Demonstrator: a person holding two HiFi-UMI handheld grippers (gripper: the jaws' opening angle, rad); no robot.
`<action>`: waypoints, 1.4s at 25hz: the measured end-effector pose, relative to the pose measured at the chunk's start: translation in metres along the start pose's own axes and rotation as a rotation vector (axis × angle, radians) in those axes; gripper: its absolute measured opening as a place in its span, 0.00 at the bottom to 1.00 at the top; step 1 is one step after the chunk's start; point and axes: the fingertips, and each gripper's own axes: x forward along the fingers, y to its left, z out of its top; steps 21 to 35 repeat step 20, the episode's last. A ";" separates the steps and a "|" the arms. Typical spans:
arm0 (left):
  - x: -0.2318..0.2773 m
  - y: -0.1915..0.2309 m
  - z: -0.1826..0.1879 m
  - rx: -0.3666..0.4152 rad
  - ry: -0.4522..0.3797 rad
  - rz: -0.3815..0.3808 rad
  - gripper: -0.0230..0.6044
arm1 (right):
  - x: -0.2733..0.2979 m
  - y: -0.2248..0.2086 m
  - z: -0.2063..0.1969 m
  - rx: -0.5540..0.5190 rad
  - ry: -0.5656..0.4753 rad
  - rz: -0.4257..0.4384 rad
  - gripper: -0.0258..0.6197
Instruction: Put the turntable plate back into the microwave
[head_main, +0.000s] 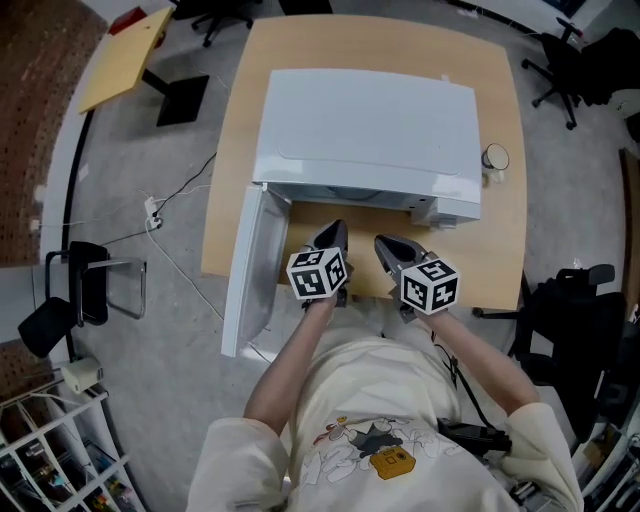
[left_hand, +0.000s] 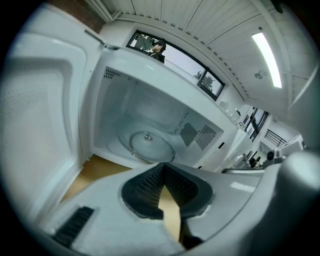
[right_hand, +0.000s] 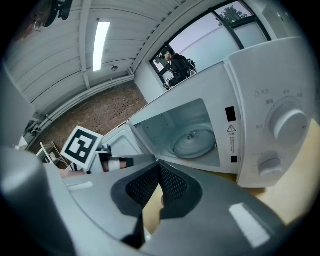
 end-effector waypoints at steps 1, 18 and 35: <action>-0.010 -0.008 0.001 0.011 -0.008 0.004 0.03 | 0.000 0.000 0.002 -0.010 -0.002 0.001 0.05; -0.061 -0.064 -0.028 0.096 0.004 -0.008 0.04 | 0.005 0.022 -0.013 -0.113 0.080 0.058 0.05; -0.063 -0.064 -0.027 0.096 0.001 -0.006 0.04 | 0.004 0.024 -0.013 -0.114 0.083 0.059 0.05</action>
